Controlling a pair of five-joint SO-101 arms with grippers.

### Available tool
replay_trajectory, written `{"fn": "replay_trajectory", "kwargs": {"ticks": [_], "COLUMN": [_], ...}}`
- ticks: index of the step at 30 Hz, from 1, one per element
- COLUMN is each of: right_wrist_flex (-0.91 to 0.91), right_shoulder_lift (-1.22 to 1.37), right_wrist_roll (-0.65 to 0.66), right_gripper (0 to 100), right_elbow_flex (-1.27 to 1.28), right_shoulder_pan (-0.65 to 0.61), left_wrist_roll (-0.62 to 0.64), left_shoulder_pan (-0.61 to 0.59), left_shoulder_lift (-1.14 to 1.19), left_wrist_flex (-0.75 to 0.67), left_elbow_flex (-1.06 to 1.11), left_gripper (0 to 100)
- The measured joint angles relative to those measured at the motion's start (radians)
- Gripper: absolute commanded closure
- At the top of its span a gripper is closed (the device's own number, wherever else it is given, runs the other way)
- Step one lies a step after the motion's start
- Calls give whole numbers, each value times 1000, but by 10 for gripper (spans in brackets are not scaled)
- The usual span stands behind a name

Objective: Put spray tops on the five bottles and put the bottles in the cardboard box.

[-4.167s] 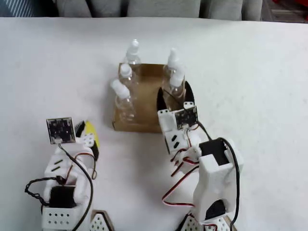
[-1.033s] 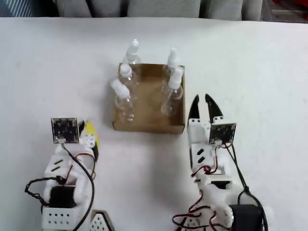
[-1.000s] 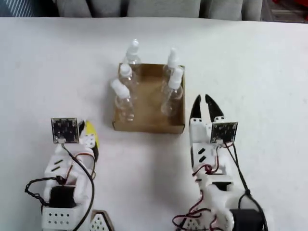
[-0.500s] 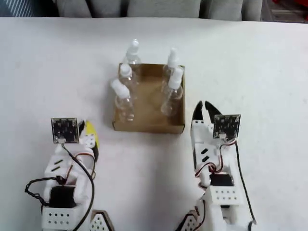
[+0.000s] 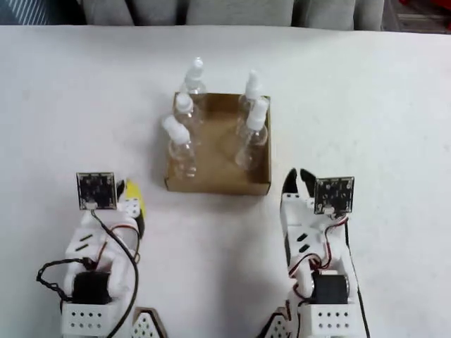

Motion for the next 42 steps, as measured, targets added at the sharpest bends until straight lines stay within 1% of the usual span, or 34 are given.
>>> {"fn": "replay_trajectory", "kwargs": {"ticks": [4, 12, 15, 22, 30, 36, 38, 42], "right_wrist_flex": [60, 331, 411, 468, 615, 620, 620, 620], "right_shoulder_lift": [9, -5, -9, -11, -11, -11, -11, -11], "right_wrist_roll": [0, 0, 0, 0, 0, 0, 0, 0], "right_gripper": [981, 981, 981, 981, 981, 981, 981, 981], "right_elbow_flex": [0, 0, 0, 0, 0, 0, 0, 0], "right_shoulder_pan": [0, 0, 0, 0, 0, 0, 0, 0], "left_wrist_roll": [0, 0, 0, 0, 0, 0, -18, -155], "left_shoulder_pan": [0, 0, 0, 0, 0, 0, 0, 6], "left_shoulder_lift": [0, 0, 0, 0, 0, 0, 0, 0], "left_wrist_flex": [5, 74, 123, 219, 241, 275, 278, 330], "left_elbow_flex": [0, 0, 0, 0, 0, 0, 0, 0], "left_gripper": [947, 947, 947, 950, 950, 950, 950, 950]}}
